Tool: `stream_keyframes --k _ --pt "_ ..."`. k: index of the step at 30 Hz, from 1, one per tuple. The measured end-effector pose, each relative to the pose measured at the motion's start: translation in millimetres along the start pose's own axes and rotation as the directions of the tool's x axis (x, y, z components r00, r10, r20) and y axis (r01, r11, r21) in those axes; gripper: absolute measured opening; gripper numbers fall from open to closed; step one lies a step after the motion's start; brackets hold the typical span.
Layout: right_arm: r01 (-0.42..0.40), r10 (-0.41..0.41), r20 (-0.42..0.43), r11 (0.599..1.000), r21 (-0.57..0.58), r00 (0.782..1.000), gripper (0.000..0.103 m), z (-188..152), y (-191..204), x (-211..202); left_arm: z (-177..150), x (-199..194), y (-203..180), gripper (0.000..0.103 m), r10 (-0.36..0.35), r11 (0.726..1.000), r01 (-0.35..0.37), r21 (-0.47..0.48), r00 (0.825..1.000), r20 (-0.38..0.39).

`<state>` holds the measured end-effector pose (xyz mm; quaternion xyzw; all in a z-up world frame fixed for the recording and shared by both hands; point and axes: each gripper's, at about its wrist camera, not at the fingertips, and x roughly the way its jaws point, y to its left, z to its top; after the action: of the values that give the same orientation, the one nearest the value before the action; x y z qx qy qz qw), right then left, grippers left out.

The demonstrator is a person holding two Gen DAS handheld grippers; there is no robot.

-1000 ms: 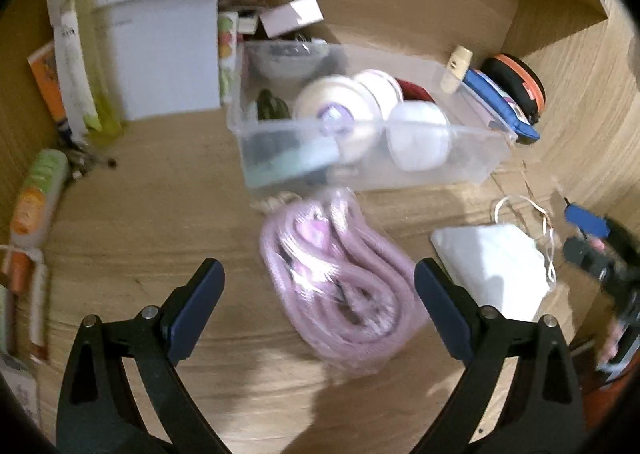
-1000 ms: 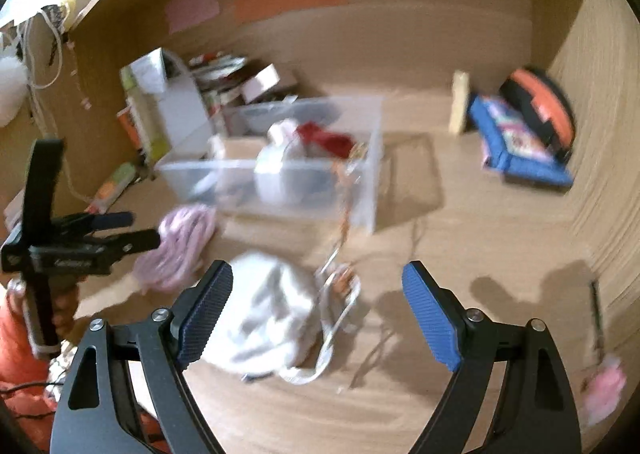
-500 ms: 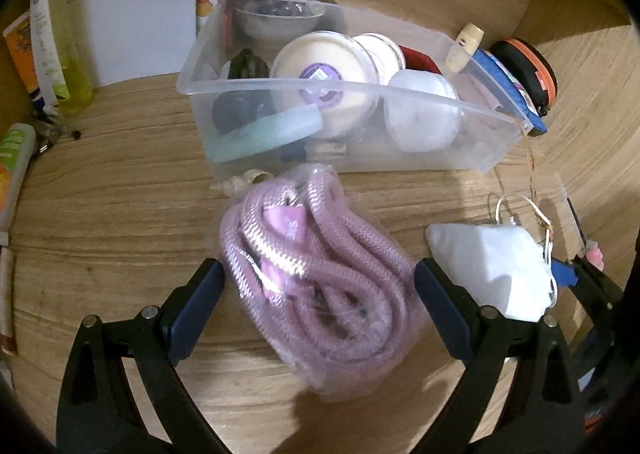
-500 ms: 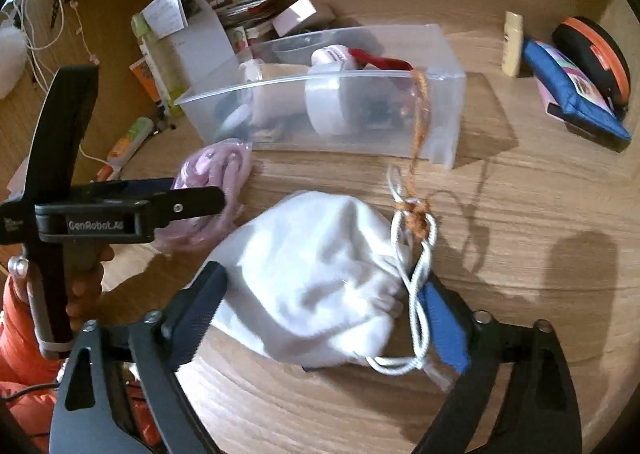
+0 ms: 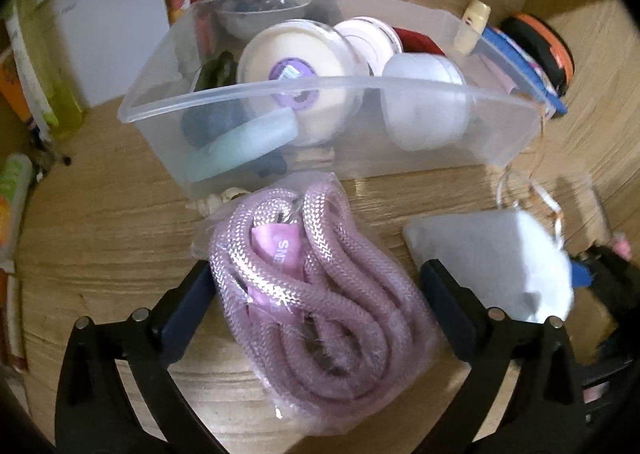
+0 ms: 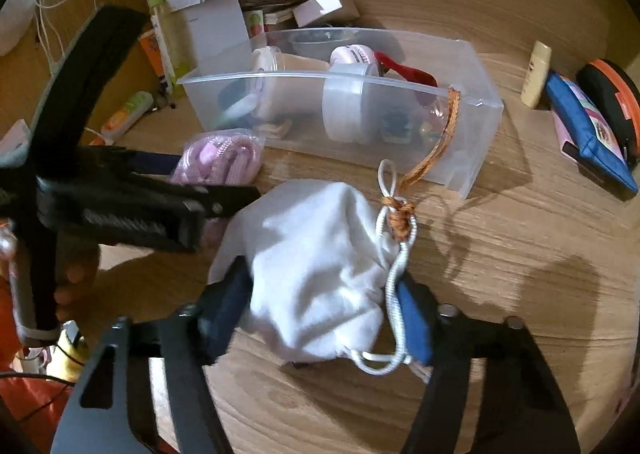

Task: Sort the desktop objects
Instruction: 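Grasp the white drawstring bag with the right gripper while the left gripper grasps the bagged pink rope, then carry the white bag and pink rope into the clear bin and release both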

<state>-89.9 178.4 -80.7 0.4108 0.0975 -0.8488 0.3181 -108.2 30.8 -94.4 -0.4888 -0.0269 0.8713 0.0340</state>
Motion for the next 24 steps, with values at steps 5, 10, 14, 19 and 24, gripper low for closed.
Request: stream_keyframes --k 5,10,14,19,24 --pt "-0.032 0.032 0.010 0.999 0.036 0.999 0.035 3 -12 -10 -4 3 -7 0.102 0.074 0.996 -0.075 0.041 0.997 0.031" --pt "-0.028 0.026 0.036 0.998 0.062 0.999 0.032 7 -22 -20 -7 0 -5 0.091 0.057 0.997 -0.060 0.056 0.997 0.047" --pt "-0.046 0.040 0.066 0.995 0.091 0.997 0.032 13 -30 -30 -10 -6 -4 0.074 0.035 0.996 -0.039 0.077 0.998 0.051" --pt "-0.070 0.057 0.115 0.992 0.108 0.992 0.032 23 -34 -43 -23 -19 0 0.069 0.017 0.997 -0.022 0.077 0.997 0.071" --pt "-0.076 0.059 0.161 0.992 0.104 0.985 0.032 35 -34 -54 -31 -32 6 0.068 0.002 0.999 -0.007 0.041 0.995 0.104"
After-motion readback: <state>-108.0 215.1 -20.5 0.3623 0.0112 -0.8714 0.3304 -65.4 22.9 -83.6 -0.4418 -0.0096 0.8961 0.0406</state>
